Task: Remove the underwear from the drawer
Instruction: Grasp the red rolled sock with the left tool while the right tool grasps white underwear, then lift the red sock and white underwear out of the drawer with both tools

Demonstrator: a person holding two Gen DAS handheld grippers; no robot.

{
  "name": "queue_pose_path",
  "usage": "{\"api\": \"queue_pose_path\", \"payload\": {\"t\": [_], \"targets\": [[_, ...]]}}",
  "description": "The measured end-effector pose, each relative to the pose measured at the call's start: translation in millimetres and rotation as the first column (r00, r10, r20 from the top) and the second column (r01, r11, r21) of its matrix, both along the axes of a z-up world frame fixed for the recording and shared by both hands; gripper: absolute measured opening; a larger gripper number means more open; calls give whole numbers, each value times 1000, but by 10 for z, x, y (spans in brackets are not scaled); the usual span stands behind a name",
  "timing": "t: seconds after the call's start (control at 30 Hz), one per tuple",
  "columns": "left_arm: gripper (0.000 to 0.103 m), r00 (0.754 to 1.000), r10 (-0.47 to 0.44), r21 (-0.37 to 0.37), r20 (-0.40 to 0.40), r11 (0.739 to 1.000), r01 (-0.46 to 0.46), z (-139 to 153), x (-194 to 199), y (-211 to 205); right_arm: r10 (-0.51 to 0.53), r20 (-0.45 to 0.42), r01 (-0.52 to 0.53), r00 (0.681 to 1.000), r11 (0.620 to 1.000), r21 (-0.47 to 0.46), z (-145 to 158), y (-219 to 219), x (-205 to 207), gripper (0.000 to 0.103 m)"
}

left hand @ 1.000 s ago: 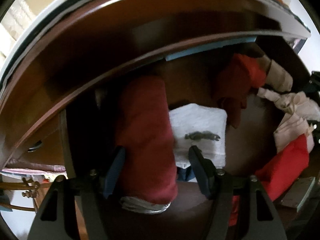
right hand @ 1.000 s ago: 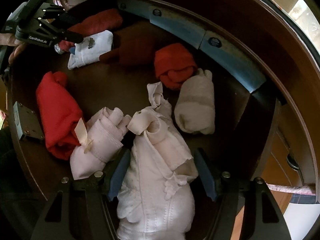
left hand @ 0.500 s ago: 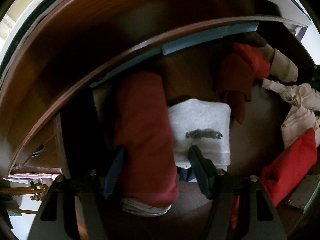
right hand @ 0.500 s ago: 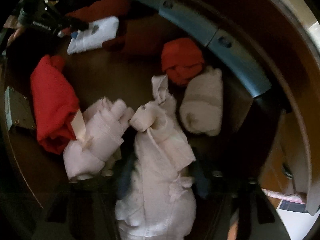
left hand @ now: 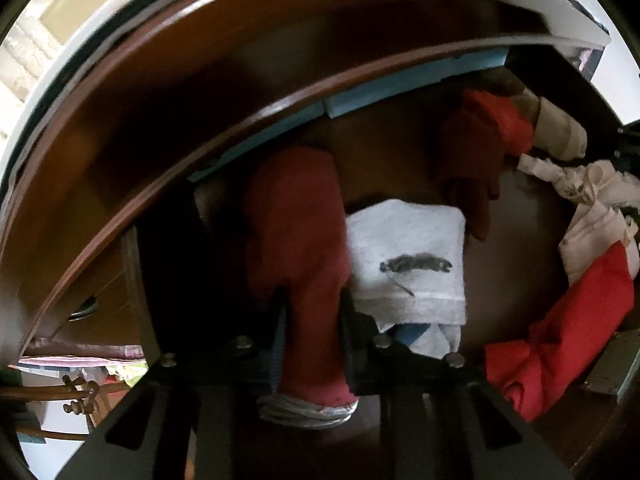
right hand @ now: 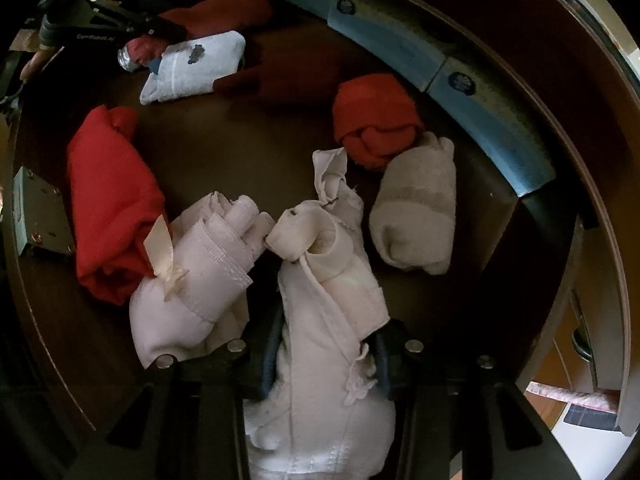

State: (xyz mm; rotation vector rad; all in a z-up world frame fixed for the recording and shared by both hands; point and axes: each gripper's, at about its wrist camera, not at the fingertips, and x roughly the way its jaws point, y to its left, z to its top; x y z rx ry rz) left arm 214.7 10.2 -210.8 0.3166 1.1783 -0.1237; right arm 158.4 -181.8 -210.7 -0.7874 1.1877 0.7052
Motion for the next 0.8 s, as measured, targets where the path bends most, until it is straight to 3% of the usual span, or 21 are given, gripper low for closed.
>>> {"api": "queue_pose_path", "payload": {"t": [0.4,0.6,0.8], "targets": [[18,999,21,-122,50,992,-15,213,-195,-5,-6,8,6,1000,999,35,199,-163,-38,40],[18,989,92,-205,115,976,-67,364,-404,18,0,29,-2,1000,998,62,268,-203,-89,39],[17,976,120,-221,183,972,-78,373,-633,181,20,72,-26,997,996,87,344,-238,-187,36]]}}
